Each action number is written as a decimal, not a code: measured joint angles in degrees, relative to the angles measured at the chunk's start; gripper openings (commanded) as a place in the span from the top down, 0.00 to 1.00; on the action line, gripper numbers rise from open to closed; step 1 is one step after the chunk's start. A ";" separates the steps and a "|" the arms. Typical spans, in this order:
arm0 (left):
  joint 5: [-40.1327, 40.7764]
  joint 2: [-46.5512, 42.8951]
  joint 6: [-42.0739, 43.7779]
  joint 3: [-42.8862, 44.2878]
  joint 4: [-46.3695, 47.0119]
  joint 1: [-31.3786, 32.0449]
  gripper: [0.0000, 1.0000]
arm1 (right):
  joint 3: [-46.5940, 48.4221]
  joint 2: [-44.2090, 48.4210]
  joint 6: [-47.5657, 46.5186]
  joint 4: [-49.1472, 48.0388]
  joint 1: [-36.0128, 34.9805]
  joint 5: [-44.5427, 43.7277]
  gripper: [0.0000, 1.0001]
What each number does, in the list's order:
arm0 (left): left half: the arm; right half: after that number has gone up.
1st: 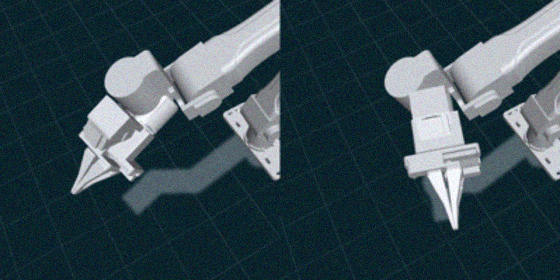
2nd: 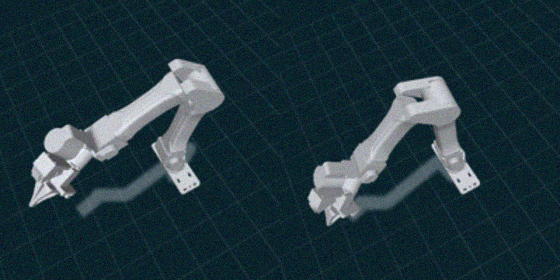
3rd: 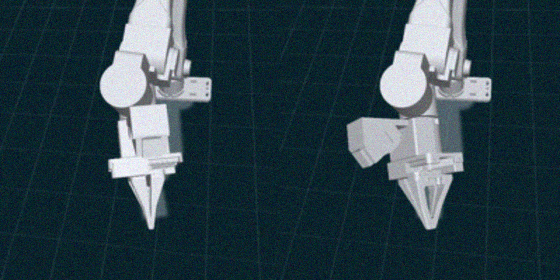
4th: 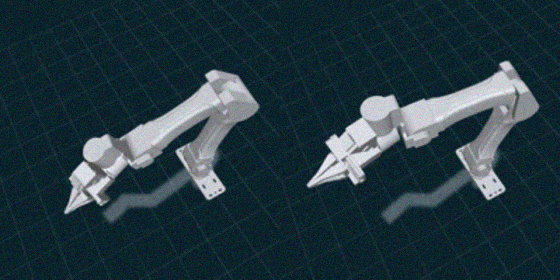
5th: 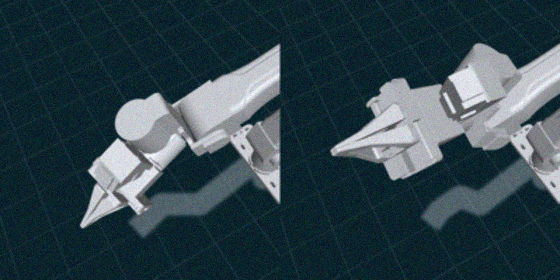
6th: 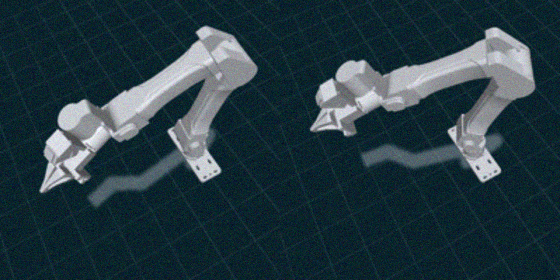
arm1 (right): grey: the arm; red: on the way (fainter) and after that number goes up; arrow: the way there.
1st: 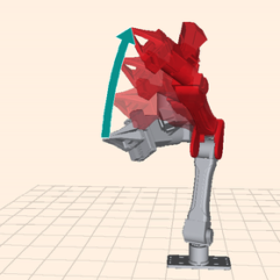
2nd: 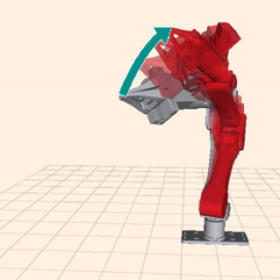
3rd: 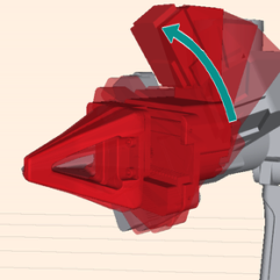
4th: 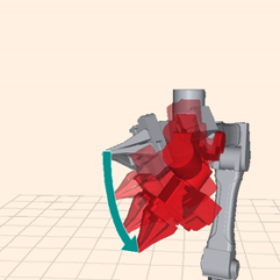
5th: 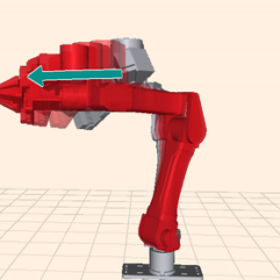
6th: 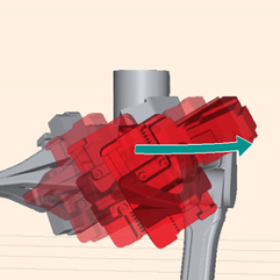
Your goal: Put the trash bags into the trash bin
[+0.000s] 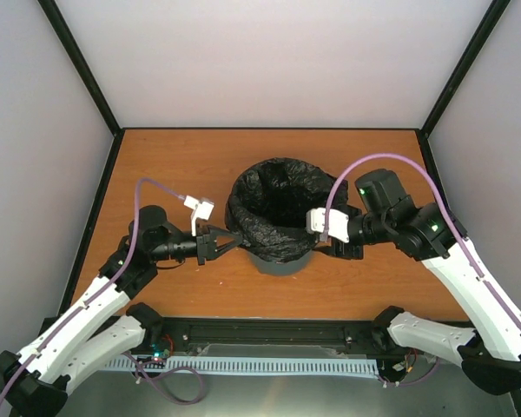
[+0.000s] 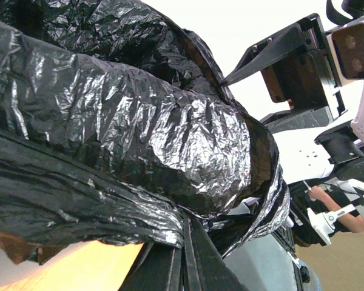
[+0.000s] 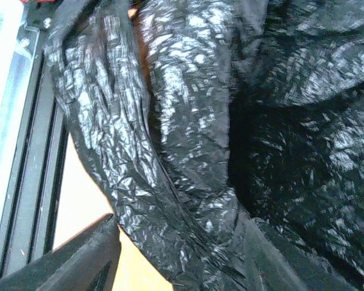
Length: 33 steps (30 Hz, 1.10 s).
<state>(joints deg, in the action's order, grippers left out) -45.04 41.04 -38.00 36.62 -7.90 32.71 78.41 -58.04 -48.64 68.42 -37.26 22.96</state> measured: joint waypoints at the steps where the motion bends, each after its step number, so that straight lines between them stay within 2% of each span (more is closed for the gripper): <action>1: 0.00 0.04 0.07 0.00 -0.11 0.00 0.99 | 0.00 -0.35 -0.13 0.48 0.00 0.02 0.63; 4: 0.33 -0.02 0.55 0.00 -1.11 0.07 0.99 | -0.11 -0.68 -0.20 1.79 0.00 0.50 0.89; 7: 1.33 -0.44 1.18 0.00 -2.82 0.09 0.99 | -1.68 0.92 0.31 1.62 0.00 1.22 0.97; 17: 3.78 -2.60 1.51 -3.72 -4.50 0.20 0.99 | -15.85 10.38 3.39 -5.01 0.00 1.90 0.97; 22: 5.92 -0.44 1.44 -7.08 -2.38 0.20 0.99 | -23.65 13.84 6.86 -11.87 0.00 1.01 0.97; 27: 7.93 3.43 1.01 -9.77 1.09 0.20 0.99 | -28.44 14.84 10.78 -17.22 0.00 -0.98 0.92; 33: 10.38 5.64 1.05 -10.82 2.80 0.20 0.99 | -31.74 18.43 12.46 -18.34 0.00 -3.04 0.89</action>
<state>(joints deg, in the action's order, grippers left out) -34.65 46.68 -36.95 25.80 -5.10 32.91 46.68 -39.62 -36.18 50.09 -37.26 19.92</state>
